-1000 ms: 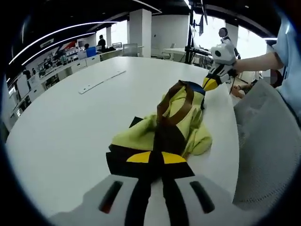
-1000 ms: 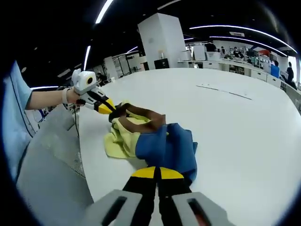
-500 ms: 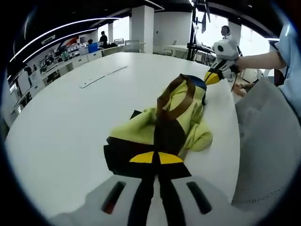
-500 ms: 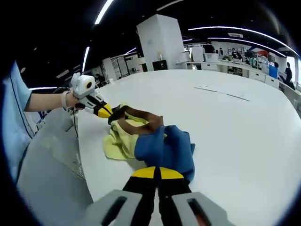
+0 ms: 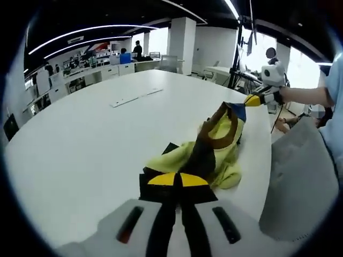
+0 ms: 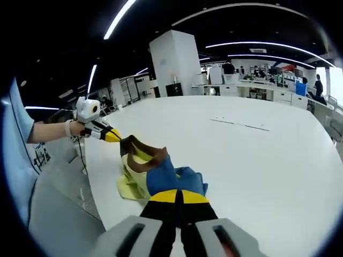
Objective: Fold the garment on the visible template until the final outline fits inside the template.
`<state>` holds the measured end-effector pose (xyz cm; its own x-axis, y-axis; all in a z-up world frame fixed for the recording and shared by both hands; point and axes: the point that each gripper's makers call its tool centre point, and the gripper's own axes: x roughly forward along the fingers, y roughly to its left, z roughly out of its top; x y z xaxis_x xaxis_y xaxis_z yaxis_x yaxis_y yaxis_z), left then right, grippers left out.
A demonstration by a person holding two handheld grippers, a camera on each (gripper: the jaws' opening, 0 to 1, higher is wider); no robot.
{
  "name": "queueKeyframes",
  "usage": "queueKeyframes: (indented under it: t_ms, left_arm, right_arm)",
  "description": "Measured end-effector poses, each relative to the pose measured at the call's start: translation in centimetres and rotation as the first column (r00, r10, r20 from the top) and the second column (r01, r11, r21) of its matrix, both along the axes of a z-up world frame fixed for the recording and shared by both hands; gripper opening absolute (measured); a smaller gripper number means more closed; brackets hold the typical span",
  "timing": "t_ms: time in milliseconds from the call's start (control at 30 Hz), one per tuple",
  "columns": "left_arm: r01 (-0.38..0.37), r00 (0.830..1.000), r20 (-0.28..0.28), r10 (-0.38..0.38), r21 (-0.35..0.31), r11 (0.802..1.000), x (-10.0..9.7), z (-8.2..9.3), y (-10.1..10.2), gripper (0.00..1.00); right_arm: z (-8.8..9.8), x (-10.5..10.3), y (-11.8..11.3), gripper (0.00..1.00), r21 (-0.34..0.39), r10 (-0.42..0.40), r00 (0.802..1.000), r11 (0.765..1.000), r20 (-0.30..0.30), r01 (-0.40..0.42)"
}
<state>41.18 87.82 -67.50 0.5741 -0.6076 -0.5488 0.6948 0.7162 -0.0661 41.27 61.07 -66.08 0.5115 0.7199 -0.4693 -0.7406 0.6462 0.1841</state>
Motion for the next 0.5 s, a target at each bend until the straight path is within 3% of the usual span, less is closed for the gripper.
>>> queueKeyframes:
  t_ms: [133,200,500]
  left_arm:
    - [-0.028,0.999,0.04,0.03,-0.026,0.999,0.4,2.0,0.5,0.0]
    - [-0.047,0.996,0.068,0.052,-0.069,0.996,0.8,3.7,0.6,0.0]
    - [-0.078,0.978,0.187,0.095,-0.1,0.992,1.9,9.7,1.3,0.0]
  right_arm:
    - [1.8,0.1,0.4,0.0,0.02,-0.007,0.999,1.0,0.037,0.006]
    - [2.8,0.2,0.6,0.0,0.027,-0.014,0.998,1.0,0.057,0.012]
    - [10.4,1.5,1.1,0.0,0.12,-0.044,0.98,0.993,0.193,0.021]
